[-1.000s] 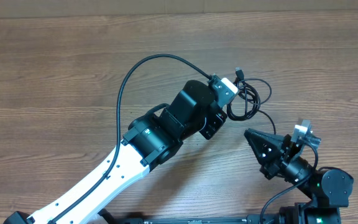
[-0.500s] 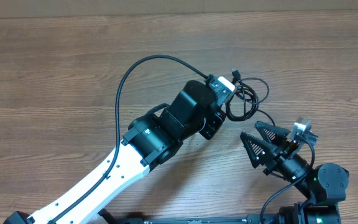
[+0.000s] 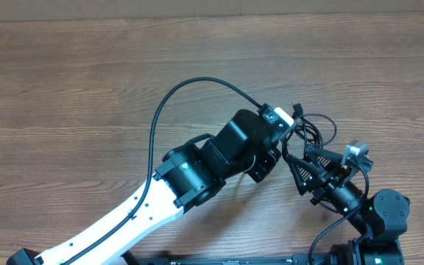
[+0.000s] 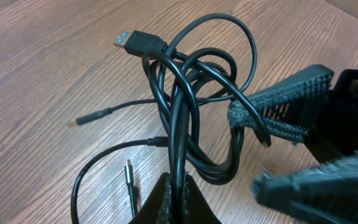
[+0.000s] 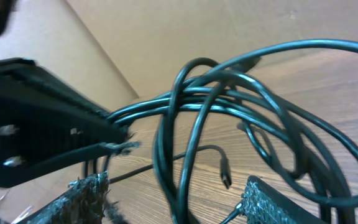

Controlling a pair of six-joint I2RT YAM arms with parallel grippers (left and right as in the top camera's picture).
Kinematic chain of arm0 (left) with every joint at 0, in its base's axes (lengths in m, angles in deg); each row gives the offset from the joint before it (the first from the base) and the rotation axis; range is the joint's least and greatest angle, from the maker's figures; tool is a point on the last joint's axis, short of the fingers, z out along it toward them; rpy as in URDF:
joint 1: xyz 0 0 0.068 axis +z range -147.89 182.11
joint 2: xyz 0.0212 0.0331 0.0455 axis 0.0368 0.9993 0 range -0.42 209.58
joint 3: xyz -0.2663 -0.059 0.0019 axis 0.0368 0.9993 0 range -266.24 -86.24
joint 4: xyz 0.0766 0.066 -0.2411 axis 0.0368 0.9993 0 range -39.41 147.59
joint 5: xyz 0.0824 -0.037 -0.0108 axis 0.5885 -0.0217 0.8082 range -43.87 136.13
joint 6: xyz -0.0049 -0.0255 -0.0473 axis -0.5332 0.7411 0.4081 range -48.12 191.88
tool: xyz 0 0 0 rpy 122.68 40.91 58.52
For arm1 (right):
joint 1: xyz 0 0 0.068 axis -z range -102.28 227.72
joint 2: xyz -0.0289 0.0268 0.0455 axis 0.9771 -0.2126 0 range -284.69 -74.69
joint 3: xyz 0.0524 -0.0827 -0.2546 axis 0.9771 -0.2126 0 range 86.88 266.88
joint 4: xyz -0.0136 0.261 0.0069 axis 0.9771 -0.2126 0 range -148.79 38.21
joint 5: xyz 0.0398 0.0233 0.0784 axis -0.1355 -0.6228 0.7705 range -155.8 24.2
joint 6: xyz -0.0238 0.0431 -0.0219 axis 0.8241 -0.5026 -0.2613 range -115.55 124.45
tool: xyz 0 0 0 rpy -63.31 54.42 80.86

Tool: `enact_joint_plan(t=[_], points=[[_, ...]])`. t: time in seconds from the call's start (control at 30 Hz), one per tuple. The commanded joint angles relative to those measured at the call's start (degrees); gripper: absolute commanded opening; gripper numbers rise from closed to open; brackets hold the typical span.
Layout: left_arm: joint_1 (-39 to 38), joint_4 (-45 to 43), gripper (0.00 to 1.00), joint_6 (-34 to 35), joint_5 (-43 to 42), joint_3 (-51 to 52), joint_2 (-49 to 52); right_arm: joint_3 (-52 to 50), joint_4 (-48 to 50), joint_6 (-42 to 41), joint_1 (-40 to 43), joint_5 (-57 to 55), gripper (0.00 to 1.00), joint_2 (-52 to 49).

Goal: Untangle cables

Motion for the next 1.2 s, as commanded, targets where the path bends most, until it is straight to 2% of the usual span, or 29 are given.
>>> enact_joint_plan(t=[0.0,0.07,0.1,0.13,0.23,0.27,0.53,0.67,0.8,0.97,1.17], points=[[-0.79,-0.66,0.04,0.76,-1.16,-1.07,-0.33,1.25,-0.61,0.68,0.15,-3.08,0.65,0.33],[-0.81,-0.68,0.04,0.76,-1.66,-1.07,-0.33,1.25,-0.59,0.68,0.15,-3.08,0.53,0.33],[-0.81,-0.68,0.04,0.76,-1.6,-1.07,-0.33,1.25,-0.59,0.68,0.15,-3.08,0.43,0.33],[-0.81,-0.68,0.04,0.74,-1.57,-1.07,-0.33,1.25,-0.57,0.68,0.15,-3.08,0.28,0.33],[-0.81,-0.68,0.04,0.74,-1.57,-1.07,-0.33,1.25,-0.57,0.46,0.15,-3.08,0.07,0.33],[-0.81,-0.68,0.04,0.74,-1.55,-1.07,-0.33,1.25,-0.52,0.46,0.15,-3.06,0.04,0.33],[-0.72,-0.7,0.04,0.76,3.1,-1.07,-0.33,1.25,1.6,-1.29,0.15,-0.66,0.04,0.33],[-0.68,-0.63,0.04,1.22,8.66,-1.07,-0.33,1.25,5.2,-1.75,0.15,4.02,0.04,0.33],[-0.26,0.04,0.04,6.23,20.7,-1.07,-0.33,1.25,10.45,-4.11,0.15,8.9,0.04,0.33],[1.55,3.08,0.04,13.27,29.94,-1.07,-0.33,1.25,13.53,-5.86,0.15,10.78,0.04,0.33],[5.16,6.95,0.04,20.06,32.06,-1.07,-0.31,1.25,15.65,-5.84,0.15,13.09,0.04,0.33]])
